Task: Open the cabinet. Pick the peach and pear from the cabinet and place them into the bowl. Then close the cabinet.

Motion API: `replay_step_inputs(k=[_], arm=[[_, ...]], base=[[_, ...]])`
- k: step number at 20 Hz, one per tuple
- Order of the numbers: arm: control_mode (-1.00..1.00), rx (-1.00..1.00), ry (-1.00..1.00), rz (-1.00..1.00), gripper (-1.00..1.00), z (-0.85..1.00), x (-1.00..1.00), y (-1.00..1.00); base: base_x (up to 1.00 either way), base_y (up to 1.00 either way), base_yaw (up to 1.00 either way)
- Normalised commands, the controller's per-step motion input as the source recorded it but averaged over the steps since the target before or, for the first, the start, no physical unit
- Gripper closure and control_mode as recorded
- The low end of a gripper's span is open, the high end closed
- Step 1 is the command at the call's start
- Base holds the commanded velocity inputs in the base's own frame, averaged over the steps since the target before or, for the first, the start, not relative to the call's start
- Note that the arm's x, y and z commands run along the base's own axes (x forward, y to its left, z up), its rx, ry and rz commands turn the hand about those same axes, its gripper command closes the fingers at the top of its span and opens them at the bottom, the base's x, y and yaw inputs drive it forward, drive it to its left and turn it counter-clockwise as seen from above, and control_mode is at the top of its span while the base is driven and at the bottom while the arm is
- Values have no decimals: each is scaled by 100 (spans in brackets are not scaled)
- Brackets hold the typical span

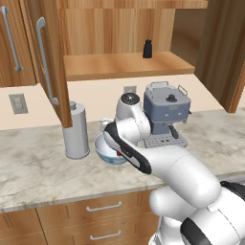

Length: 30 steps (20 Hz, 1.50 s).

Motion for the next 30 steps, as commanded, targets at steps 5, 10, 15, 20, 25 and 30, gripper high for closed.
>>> replay_step_inputs(k=[5,10,15,20,25,30], arm=[[-100,0,-1,0,100,-18,59,4],[-100,-5,0,0,100,-31,46,0],[-100,-11,0,0,100,-42,31,0],[-100,-8,-1,0,-100,-22,26,1],[-100,0,-3,0,-100,3,1,0],[-100,0,-15,0,-100,34,-5,0]], base=[[0,0,0],[0,0,0],[0,0,0],[0,0,0],[0,0,0],[0,0,0]])
